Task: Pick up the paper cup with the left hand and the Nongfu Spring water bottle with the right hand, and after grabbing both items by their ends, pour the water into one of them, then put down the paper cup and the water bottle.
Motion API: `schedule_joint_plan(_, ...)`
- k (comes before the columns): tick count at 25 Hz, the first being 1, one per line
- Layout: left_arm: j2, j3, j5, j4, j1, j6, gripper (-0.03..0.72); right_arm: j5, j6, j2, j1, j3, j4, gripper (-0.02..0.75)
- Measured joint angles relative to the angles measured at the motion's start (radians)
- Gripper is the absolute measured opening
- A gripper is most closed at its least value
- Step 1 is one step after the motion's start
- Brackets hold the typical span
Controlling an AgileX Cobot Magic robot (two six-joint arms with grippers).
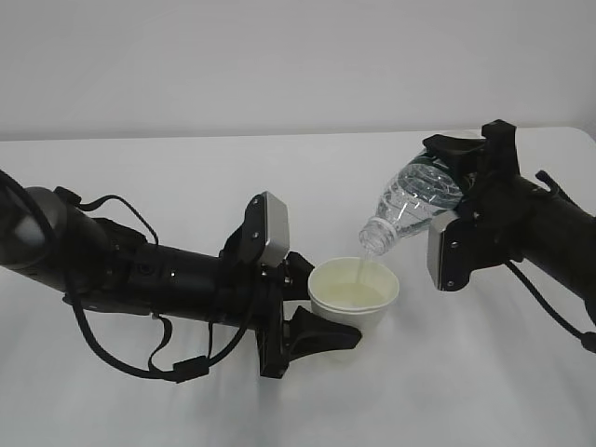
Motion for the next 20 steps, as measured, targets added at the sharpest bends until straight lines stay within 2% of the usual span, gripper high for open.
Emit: schedule_joint_plan(20, 0.000, 0.000, 0.001, 0.000, 0.000, 0.000, 0.435, 0.000, -0.002, 0.000, 0.000, 0.000, 0.000, 0.396)
